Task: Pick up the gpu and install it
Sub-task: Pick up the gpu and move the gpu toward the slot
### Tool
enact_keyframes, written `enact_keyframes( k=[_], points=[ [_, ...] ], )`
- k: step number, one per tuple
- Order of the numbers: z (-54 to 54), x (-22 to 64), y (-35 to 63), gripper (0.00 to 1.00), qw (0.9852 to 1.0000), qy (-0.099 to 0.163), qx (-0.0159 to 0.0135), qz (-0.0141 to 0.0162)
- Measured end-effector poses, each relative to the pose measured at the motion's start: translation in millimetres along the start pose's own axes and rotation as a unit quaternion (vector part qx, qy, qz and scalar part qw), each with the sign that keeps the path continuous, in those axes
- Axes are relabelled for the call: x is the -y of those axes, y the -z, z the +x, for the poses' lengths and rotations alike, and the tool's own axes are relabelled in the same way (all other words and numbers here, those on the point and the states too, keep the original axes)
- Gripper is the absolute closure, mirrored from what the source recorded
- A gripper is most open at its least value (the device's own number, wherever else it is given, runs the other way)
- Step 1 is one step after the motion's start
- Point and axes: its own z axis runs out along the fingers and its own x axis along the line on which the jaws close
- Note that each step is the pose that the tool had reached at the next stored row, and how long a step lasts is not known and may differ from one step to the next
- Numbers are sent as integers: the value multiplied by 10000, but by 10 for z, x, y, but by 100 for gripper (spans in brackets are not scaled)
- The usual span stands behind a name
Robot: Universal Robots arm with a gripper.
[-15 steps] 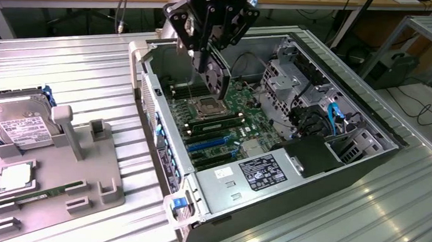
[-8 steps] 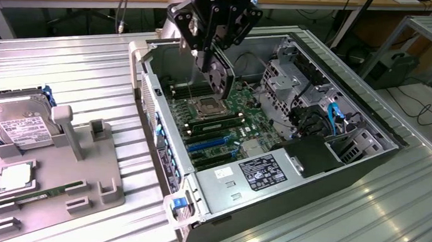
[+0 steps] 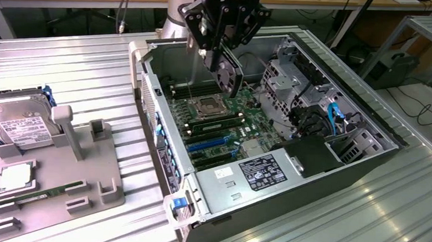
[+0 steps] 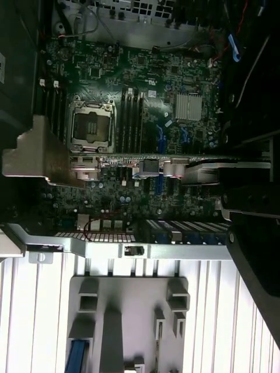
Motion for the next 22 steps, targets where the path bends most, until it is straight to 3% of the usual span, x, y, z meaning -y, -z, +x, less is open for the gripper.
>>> enact_keyframes(
  k=[22],
  points=[
    [-296, 18, -18, 72, 10000, 0, 0, 0]
  ],
)
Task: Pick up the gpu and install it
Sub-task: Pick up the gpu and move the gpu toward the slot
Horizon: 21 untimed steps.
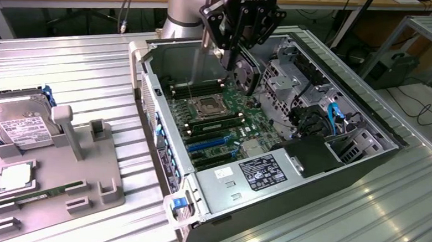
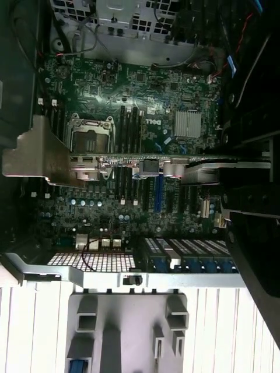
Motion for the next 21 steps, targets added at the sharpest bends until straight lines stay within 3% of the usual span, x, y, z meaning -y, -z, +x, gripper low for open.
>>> enact_keyframes(
  k=[21],
  points=[
    [-274, 16, -20, 72, 10000, 0, 0, 0]
  ],
)
